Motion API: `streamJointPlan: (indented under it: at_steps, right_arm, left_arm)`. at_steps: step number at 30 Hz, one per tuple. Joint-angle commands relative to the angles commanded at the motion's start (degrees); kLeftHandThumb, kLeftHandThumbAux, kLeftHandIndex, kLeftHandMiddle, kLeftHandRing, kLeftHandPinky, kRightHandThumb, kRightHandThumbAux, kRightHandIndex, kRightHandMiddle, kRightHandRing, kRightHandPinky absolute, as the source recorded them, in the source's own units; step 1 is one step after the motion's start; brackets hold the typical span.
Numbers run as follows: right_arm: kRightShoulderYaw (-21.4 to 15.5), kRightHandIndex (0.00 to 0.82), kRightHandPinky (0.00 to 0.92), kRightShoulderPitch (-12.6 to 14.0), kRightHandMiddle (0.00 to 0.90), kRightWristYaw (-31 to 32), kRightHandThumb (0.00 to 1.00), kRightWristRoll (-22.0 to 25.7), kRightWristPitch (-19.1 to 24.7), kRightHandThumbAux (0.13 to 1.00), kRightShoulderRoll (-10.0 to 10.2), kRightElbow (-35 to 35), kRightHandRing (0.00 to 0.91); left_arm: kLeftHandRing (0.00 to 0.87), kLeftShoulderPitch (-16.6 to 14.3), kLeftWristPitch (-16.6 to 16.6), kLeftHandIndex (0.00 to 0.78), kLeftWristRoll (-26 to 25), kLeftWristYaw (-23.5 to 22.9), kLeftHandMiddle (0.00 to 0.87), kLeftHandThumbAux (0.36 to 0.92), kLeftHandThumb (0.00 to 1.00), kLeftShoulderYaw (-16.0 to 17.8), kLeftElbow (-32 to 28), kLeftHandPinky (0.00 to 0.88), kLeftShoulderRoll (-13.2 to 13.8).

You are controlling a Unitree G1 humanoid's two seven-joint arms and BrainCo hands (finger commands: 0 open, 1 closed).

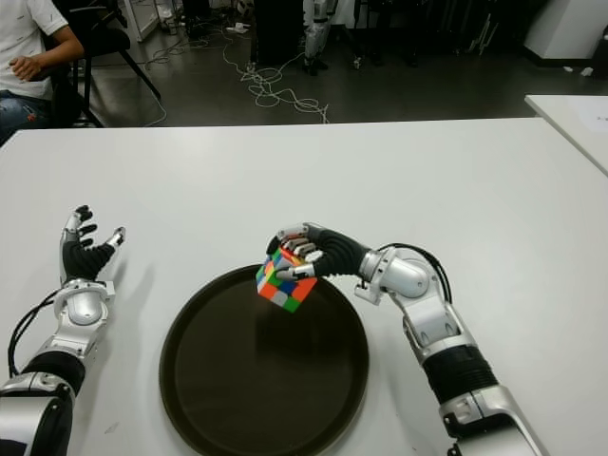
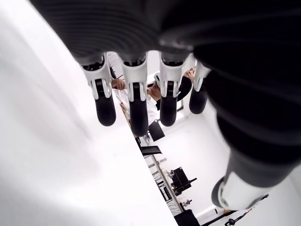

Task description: Pick up the Rubik's Cube and put it in the plate

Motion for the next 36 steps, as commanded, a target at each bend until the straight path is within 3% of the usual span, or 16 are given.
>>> streamJointPlan:
  at_steps: [17, 28, 36]
  right_arm:
    - [0.0, 0.435, 0.775, 1.2, 0.783, 6.9, 0.680, 4.6, 4.8, 0.732, 0.2, -4.4, 0.795]
    - [-0.1, 0.435, 0.774, 2.1, 0.781, 7.2, 0.680, 4.9, 5.8, 0.732, 0.2, -6.4, 0.793]
    - [-0.1, 0.434, 0.777, 2.4, 0.774, 8.4, 0.679, 5.8, 6.8, 0.731, 0.4, -6.3, 0.793]
  left_arm:
    - [0.194, -0.1, 0.8, 0.105, 0.2, 0.7, 0.180, 0.726, 0.170, 0.0, -0.2, 0.226, -0.1]
    - [0.161, -0.1, 1.0, 0.098, 0.7, 1.0, 0.153, 0.729, 0.164, -0.4, -0.3, 0.169, -0.1]
    - [0.188, -0.1, 0.5, 0.109, 0.6, 0.9, 0.178, 0.742, 0.193, -0.3, -0.3, 0.209, -0.1]
